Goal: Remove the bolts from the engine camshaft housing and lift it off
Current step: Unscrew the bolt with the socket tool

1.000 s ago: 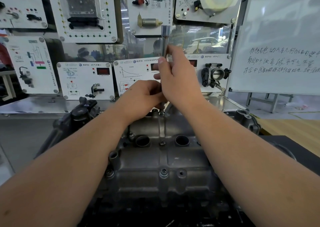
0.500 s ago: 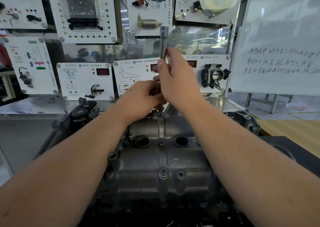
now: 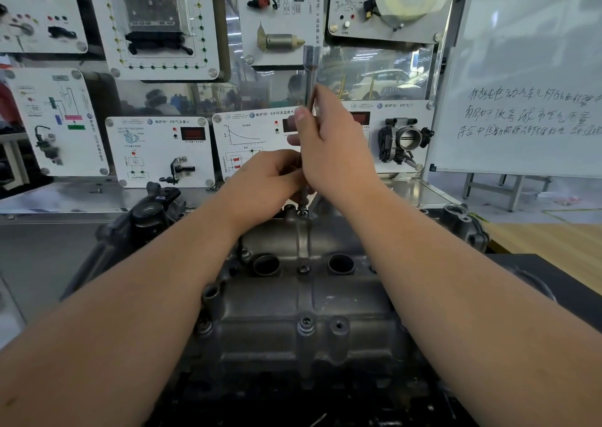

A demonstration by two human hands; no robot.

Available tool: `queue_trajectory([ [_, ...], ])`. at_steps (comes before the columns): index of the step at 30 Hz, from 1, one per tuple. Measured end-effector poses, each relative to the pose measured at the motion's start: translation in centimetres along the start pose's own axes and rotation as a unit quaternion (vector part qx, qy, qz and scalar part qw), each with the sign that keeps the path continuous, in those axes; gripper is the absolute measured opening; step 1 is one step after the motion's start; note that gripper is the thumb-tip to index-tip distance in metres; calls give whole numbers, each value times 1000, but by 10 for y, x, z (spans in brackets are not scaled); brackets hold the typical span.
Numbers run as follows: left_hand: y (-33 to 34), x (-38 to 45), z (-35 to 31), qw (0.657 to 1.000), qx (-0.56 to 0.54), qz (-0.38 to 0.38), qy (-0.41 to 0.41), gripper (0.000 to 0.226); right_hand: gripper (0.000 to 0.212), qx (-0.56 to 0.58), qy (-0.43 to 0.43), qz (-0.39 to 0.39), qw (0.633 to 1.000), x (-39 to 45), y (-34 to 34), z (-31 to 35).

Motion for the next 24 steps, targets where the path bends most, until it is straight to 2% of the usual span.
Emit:
queue_trajectory([
  [4,-3,0,0,1000,12,-3,2,13,18,6,5,1,1000,0,0,-1],
  [8,-1,-3,-7,1000,-4,7,-2,40,21,-9,-8,-10,1000,-1,-5,3],
  [10,-1,-3,-8,1000,6,8,-1,45,20,-23,-19,-15,999,-1,-7,5],
  [14,-1,-1,-4,1000,13,1,3,36,27,-33,-21,-18,999,-1,-8,5],
  [18,1,2,1,1000,-19,2,-10,11,25,-17,2,6,1000,1,-2,1],
  [21,1,1,2,1000,-21,3,-11,13,18,-3,-8,8,1000,0,-1,3],
  [24,-1,1,2,1000,-21,-2,-16,13,23,14,-6,7,1000,-1,0,4],
])
Point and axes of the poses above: each hand's wrist, its own x-axis towards the middle knuckle, its own y-axis out of the palm, z = x × y, the point moved 10 cm from there along x, towards the middle knuckle, and after that the axes turned 6 degrees about -y, right-handed, at the moved point
